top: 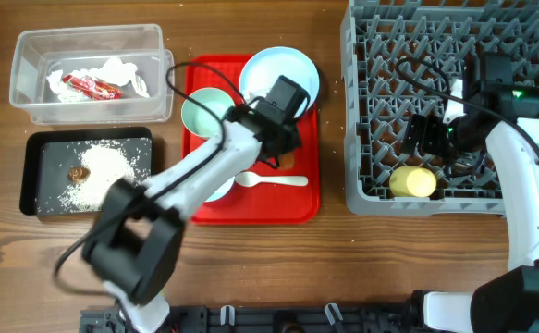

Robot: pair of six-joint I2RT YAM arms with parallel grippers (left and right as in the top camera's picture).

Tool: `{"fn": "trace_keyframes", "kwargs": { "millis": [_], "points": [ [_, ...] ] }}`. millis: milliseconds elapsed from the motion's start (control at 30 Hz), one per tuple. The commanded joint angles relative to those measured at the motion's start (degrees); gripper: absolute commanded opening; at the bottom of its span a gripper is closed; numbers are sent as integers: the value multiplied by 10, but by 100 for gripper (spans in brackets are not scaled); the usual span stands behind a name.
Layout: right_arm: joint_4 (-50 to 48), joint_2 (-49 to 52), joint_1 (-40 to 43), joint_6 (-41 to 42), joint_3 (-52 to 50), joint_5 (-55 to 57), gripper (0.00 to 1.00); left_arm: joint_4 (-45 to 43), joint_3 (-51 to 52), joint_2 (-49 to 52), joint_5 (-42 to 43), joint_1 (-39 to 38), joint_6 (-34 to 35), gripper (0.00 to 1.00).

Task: Sort waste into correct bins and load items into the dishwasher rack
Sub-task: 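Grasp the carrot on the red tray with the left gripper, then place the carrot onto the black tray with the left gripper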

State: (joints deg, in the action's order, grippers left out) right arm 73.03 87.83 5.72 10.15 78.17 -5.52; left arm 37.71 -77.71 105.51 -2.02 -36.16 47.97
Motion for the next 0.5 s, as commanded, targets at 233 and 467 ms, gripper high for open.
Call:
{"fn": "trace_keyframes", "kwargs": {
  "millis": [233,467],
  "points": [
    [-2,-8,-3,-10,12,-5,97,174,0,-221,-126,187,-25,18],
    [-1,-8,-3,-10,12,-5,98,192,24,-185,-126,429,13,13]
  ]
}}
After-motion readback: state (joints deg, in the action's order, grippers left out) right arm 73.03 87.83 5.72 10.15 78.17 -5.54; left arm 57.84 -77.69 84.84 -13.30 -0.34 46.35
